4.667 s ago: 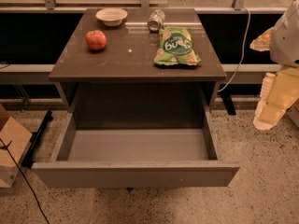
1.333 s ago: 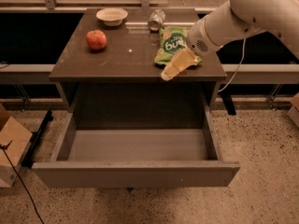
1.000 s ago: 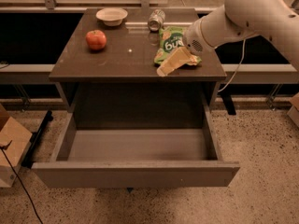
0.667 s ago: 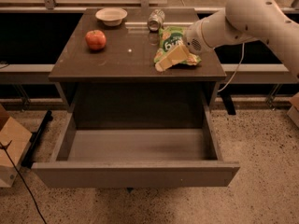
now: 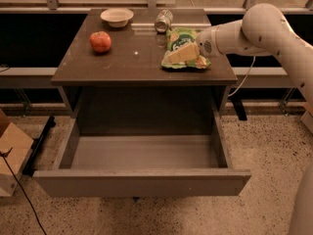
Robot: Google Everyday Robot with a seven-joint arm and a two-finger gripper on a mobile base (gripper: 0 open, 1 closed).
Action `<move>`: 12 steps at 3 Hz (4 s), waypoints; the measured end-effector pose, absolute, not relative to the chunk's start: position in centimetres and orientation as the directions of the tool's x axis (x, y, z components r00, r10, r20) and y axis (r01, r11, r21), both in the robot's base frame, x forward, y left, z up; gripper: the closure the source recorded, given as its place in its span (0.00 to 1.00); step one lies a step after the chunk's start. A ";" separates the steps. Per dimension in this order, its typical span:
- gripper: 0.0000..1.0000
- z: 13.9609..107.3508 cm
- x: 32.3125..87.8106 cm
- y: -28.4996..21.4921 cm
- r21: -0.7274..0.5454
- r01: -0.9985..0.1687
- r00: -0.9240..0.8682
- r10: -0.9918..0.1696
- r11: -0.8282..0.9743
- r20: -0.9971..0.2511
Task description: Place green rice chip bag into top drawer
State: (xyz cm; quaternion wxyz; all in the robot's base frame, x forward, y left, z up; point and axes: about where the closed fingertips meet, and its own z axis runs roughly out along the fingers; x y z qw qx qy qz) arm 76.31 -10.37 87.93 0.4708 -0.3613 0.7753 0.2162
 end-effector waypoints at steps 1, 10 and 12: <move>0.02 87.1 78.2 -10.5 0.046 -0.748 -0.328 -0.308 0.662 -0.893; 1.00 85.5 79.1 -10.8 0.106 -0.725 -0.394 -0.283 0.681 -0.874; 1.00 85.5 79.1 -10.8 0.106 -0.725 -0.394 -0.283 0.681 -0.874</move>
Offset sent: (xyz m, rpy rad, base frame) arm 0.0313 -0.0056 -0.0188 0.0779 0.0642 -0.0446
